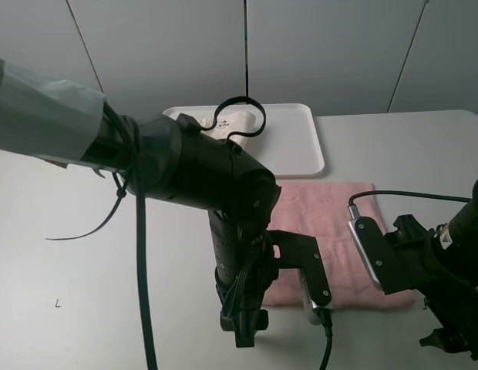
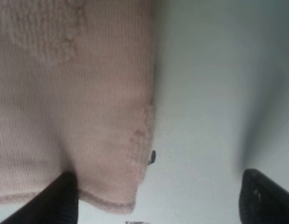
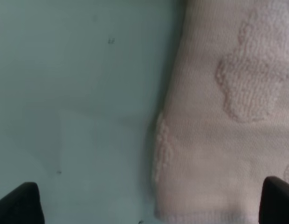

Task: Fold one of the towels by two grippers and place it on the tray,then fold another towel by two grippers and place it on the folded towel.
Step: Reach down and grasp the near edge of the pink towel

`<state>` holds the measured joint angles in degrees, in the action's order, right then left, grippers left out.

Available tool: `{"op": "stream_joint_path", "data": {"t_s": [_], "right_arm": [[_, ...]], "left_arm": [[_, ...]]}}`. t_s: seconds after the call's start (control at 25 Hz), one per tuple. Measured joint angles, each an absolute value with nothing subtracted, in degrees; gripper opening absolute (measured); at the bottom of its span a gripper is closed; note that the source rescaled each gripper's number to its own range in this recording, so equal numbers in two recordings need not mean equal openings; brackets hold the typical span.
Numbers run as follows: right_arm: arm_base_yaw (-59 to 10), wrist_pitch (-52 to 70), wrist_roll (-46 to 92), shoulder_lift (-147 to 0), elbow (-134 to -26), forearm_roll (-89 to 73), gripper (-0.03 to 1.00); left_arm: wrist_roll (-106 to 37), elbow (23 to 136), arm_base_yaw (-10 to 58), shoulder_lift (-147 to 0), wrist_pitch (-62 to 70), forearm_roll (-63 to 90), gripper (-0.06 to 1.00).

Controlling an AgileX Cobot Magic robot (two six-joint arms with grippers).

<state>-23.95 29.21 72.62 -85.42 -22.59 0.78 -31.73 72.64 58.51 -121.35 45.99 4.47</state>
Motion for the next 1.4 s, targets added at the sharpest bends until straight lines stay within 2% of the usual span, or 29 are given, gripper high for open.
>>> {"op": "stream_joint_path", "data": {"t_s": [0.32,0.68,0.76,0.88,1.0,1.04,1.12,1.4], "right_arm": [[-23.95,27.17,72.75,-92.33,-22.10,0.00,1.00],[-23.95,25.36,72.75,-93.77,-22.29,-0.41,0.99],[-23.95,24.07,72.88,-93.93,-22.29,0.00,0.87],[-23.95,23.54,73.22,-94.08,-22.58,0.54,0.52],[-23.95,22.04,73.35,-94.14,-22.71,0.78,0.10],[-23.95,21.49,73.35,-94.34,-22.71,0.78,0.04],[-23.95,21.35,73.35,-94.34,-22.71,0.93,0.01],[-23.95,21.35,73.35,-94.34,-22.71,0.93,0.01]], "left_arm": [[-31.73,72.64,58.51,-121.35,45.77,4.47,0.90],[-31.73,72.64,58.51,-121.35,45.77,4.47,0.90],[-31.73,72.64,58.51,-121.35,45.77,4.47,0.90],[-31.73,72.64,58.51,-121.35,45.89,4.47,0.90],[-31.73,72.64,58.51,-121.35,45.89,4.47,0.90],[-31.73,72.64,58.51,-121.35,45.89,4.47,0.90],[-31.73,72.64,58.51,-121.35,45.89,4.47,0.90],[-31.61,72.64,58.51,-121.35,45.89,4.47,0.90]]}}
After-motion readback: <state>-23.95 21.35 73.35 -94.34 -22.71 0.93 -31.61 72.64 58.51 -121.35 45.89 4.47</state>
